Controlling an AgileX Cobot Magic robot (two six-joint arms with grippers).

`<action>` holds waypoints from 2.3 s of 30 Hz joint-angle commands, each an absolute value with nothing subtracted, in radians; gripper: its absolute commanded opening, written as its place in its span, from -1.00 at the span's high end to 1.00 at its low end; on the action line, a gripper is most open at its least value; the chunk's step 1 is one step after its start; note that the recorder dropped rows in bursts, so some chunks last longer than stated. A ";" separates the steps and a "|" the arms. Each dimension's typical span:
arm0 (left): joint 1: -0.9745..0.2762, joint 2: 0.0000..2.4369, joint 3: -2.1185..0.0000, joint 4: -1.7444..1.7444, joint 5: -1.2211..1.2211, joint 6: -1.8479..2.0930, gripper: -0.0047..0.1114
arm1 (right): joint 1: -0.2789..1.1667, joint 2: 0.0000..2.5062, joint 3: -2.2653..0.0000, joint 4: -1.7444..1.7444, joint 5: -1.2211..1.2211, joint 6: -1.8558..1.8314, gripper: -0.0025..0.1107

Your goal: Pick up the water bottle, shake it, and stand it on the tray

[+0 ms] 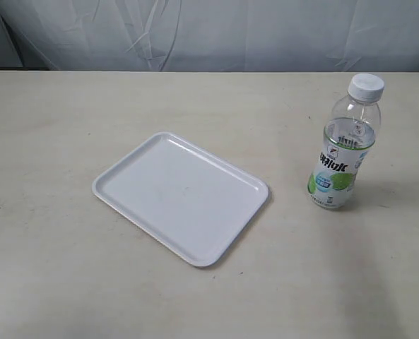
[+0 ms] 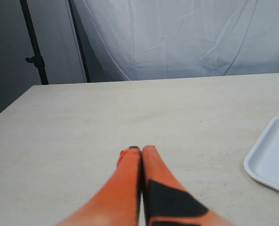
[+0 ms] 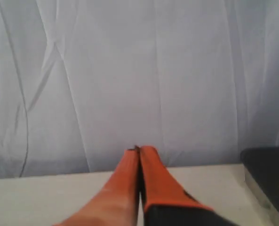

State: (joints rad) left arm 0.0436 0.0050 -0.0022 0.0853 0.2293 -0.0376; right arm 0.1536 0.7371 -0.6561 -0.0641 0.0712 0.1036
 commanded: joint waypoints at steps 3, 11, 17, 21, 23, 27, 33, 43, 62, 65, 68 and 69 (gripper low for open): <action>0.038 0.000 0.000 0.084 0.225 -0.044 0.92 | 0.262 1.019 -0.694 -0.080 0.033 0.096 -0.05; 0.038 0.000 0.000 0.084 0.225 -0.044 0.92 | 0.443 1.158 -0.694 -0.194 -0.062 0.096 -0.70; 0.038 0.000 0.000 0.084 0.225 -0.044 0.92 | 0.443 1.315 -0.694 -0.194 -0.147 0.096 -0.70; 0.038 0.000 0.000 0.084 0.225 -0.044 0.92 | 0.443 1.386 -0.694 -0.194 -0.151 0.096 -0.70; 0.038 0.000 0.000 0.084 0.225 -0.044 0.92 | 0.443 1.396 -0.694 -0.194 -0.149 0.096 -0.70; 0.038 0.000 0.000 0.084 0.225 -0.044 0.92 | 0.443 1.400 -0.694 -0.196 -0.135 0.066 -0.70; 0.038 0.000 0.000 0.084 0.225 -0.044 0.92 | 0.439 1.400 -0.694 -0.198 -0.092 0.018 -0.70; 0.038 0.000 0.000 0.084 0.225 -0.044 0.92 | 0.439 1.423 -0.694 -0.180 -0.082 0.000 -0.70; 0.038 0.000 0.000 0.084 0.225 -0.044 0.92 | 0.437 1.487 -0.694 -0.123 -0.047 0.000 -0.70; 0.038 0.000 0.000 0.084 0.225 -0.044 0.92 | 0.418 1.494 -0.692 -0.123 -0.029 0.000 -0.70; 0.038 0.000 0.000 0.084 0.225 -0.044 0.92 | 0.394 1.496 -0.680 -0.123 -0.034 0.000 -0.70; 0.038 0.000 0.000 0.084 0.225 -0.044 0.92 | 0.386 1.500 -0.673 -0.123 -0.039 0.000 -0.70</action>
State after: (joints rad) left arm 0.0436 0.0050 -0.0022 0.0853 0.2293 -0.0376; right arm 0.4081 1.4917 -0.6878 -0.1295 -0.0431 0.0000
